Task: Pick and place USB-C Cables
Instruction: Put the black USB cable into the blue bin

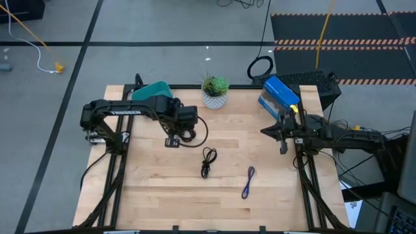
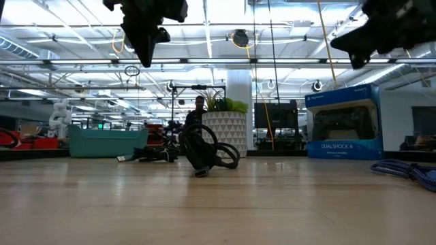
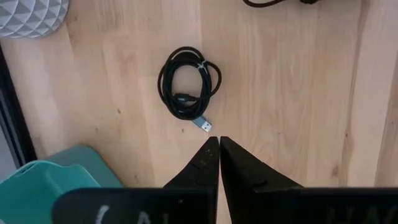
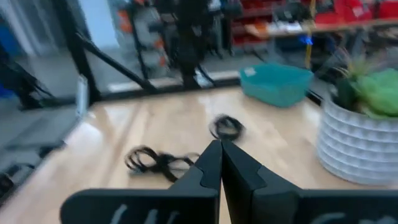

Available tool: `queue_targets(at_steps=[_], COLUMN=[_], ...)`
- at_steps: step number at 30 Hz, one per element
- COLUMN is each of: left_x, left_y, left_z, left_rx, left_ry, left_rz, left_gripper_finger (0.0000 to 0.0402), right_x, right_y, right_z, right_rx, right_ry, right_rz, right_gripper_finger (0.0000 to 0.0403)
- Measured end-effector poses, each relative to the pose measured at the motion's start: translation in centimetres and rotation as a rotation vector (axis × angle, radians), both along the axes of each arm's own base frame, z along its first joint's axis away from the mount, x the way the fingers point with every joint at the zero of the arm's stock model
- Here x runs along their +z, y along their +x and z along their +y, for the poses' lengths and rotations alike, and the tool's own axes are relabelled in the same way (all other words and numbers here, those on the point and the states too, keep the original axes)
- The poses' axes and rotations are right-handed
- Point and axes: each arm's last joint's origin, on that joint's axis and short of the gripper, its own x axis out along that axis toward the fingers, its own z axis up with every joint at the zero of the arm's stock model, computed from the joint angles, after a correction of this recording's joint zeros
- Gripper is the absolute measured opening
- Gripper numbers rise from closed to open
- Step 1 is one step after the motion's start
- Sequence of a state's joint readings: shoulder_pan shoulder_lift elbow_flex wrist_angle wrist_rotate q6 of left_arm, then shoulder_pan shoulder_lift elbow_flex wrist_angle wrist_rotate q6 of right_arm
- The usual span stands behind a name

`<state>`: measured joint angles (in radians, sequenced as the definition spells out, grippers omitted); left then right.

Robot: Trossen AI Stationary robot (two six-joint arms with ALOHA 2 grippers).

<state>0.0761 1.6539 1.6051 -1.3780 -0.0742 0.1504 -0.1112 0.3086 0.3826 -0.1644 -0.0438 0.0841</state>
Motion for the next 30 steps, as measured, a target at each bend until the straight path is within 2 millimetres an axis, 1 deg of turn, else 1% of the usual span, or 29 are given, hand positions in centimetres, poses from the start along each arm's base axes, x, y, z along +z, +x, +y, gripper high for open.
queue_targets(at_steps=[4, 8, 11, 13, 15, 17, 21, 24, 26, 28, 30], left_x=[0.0, 0.0, 0.1, 0.1, 0.1, 0.1, 0.1, 0.2, 0.3, -0.2, -1.3], left_y=[0.0, 0.0, 0.2, 0.3, 0.4, 0.5, 0.6, 0.9, 1.1, 1.4, 1.6], left_z=[0.0, -0.2, -0.5, -0.6, -0.7, -0.8, -0.9, -0.9, -0.8, -0.7, -0.7], left_rx=[0.008, 0.014, 0.008, 0.007, 0.009, 0.013, 0.011, 0.018, 0.028, 0.029, 0.015], left_ry=[-0.001, -0.003, -0.001, -0.001, 0.0, 0.001, 0.001, 0.009, 0.049, 0.067, 0.069], left_rz=[-0.001, -0.003, -0.019, -0.038, -0.046, -0.054, -0.062, -0.097, -0.118, -0.135, -0.132], left_gripper_finger=[0.0004, 0.0009, 0.0018, 0.0019, 0.0017, 0.0011, 0.0004, 0.0011, 0.0017, 0.0019, 0.002], right_x=[4.5, 8.8, 11.0, 11.7, 11.6, 11.1, 9.4, 8.0, 7.4, 7.2, 7.2], right_y=[0.8, 2.1, 3.1, 3.9, 4.7, 5.4, 6.7, 7.4, 7.7, 7.8, 7.7], right_z=[-0.2, -0.4, -0.5, -0.6, -0.6, -0.5, -0.2, 0.1, 0.3, 0.4, 0.3], right_rx=[-0.031, -0.019, -0.016, -0.018, -0.014, -0.006, 0.007, 0.019, 0.024, 0.01, -0.012], right_ry=[-0.058, -0.078, -0.068, -0.048, -0.045, -0.044, -0.024, -0.008, -0.012, -0.02, -0.028], right_rz=[0.117, 0.229, 0.306, 0.347, 0.366, 0.374, 0.352, 0.31, 0.278, 0.271, 0.272], right_gripper_finger=[0.0, 0.0, 0.0, 0.0, 0.0, 0.0, 0.0, 0.0, 0.0, 0.0, 0.0])
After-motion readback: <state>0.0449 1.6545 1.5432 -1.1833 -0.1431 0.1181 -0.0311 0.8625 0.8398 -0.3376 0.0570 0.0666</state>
